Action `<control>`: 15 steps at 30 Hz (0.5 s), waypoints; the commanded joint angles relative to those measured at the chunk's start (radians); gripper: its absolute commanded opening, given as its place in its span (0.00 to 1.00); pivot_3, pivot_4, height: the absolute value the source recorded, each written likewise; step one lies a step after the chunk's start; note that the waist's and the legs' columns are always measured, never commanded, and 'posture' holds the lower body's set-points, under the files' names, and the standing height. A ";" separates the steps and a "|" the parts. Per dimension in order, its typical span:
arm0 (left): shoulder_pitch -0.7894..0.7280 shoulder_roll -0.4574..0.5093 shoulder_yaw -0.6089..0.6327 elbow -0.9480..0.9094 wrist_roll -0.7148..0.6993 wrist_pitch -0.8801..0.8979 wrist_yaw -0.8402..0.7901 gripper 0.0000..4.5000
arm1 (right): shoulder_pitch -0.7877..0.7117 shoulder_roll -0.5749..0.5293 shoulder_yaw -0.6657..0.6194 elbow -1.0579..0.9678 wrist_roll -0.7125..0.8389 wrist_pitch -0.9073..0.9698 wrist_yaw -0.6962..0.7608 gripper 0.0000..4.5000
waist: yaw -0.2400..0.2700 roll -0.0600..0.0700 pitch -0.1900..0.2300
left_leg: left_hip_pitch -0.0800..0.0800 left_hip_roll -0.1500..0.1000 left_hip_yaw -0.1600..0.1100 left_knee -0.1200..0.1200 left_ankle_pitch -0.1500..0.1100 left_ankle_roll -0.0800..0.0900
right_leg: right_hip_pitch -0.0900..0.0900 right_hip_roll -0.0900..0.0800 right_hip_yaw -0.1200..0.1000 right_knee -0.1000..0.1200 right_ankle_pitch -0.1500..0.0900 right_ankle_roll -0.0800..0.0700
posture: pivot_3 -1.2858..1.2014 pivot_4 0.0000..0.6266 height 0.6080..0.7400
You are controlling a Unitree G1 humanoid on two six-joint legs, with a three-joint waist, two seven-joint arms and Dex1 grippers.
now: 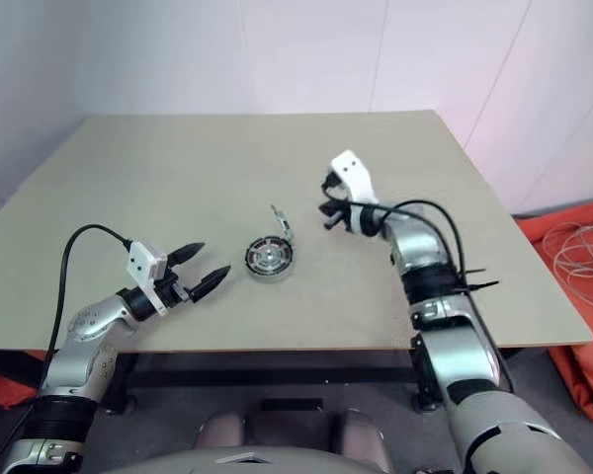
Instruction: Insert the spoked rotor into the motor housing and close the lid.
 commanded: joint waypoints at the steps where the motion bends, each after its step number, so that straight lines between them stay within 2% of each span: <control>1: -0.005 0.009 0.017 -0.031 -0.009 -0.008 0.000 1.00 | 0.015 0.033 0.031 -0.079 0.035 -0.026 0.025 0.00 | 0.000 0.000 0.000 | 0.000 0.000 0.000 0.000 0.000 0.000 | 0.000 0.000 0.000 0.000 0.000 0.001 | 0.52 0.00 1.00; 3: -0.003 0.007 0.016 -0.033 -0.008 -0.009 0.001 1.00 | 0.030 0.048 0.056 -0.094 0.041 -0.036 0.045 0.00 | 0.000 0.000 0.000 | 0.001 0.000 0.000 0.000 0.000 0.000 | 0.001 0.000 0.000 0.000 -0.003 0.006 | 0.52 0.00 1.00; 10: -0.002 0.005 0.016 -0.031 -0.008 -0.011 0.003 1.00 | 0.060 0.085 0.074 -0.164 0.106 -0.024 0.111 0.00 | 0.000 0.000 0.000 | 0.002 0.000 0.000 0.000 0.000 0.000 | 0.002 0.000 0.000 0.000 -0.003 0.006 | 0.52 0.00 1.00; 15: -0.003 0.002 0.013 -0.028 -0.005 -0.013 0.004 1.00 | 0.087 0.074 0.127 -0.186 0.097 -0.035 0.153 0.00 | -0.001 0.000 0.000 | 0.002 0.000 0.000 -0.001 0.000 0.000 | 0.002 0.000 0.000 0.000 -0.003 0.006 | 0.52 0.00 1.00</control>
